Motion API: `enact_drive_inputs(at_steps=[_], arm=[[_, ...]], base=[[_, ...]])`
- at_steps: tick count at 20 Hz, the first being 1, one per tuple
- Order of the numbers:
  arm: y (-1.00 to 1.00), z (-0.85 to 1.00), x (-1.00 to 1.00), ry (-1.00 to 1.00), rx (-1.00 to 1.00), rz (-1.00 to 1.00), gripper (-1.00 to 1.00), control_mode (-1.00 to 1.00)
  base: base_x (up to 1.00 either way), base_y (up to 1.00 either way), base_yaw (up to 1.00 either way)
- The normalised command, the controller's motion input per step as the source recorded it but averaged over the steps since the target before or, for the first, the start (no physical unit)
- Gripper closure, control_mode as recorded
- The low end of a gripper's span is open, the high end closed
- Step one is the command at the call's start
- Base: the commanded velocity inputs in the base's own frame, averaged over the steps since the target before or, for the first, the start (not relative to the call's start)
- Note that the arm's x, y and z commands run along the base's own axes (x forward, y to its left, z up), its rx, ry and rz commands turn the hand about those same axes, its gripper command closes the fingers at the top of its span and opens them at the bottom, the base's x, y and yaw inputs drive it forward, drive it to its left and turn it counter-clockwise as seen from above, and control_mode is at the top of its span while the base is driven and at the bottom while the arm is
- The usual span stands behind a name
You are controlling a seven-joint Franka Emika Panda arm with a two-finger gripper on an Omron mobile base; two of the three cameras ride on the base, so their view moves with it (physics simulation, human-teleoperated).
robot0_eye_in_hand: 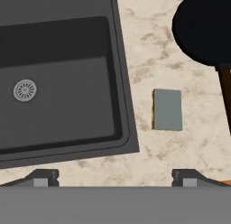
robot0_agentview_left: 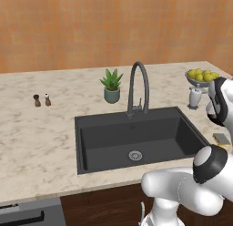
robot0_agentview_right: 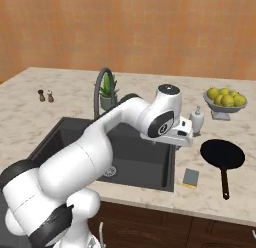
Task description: Pick the pan and sponge and place them into the sink. Then turn on the water.
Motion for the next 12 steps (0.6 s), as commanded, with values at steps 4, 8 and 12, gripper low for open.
enact_drive_inputs(at_steps=[4,8,12], arm=[[-0.47,-0.43,0.01,0.10,-0.02,0.00,-1.00,-1.00],[-0.44,-0.39,0.06,0.00,0.01,0.00,-1.00,-1.00],[-0.53,-0.61,0.09,0.03,0.00,0.00,-1.00,-1.00]], base=[[0.00,0.00,0.00],[0.00,0.00,0.00],[0.00,0.00,0.00]])
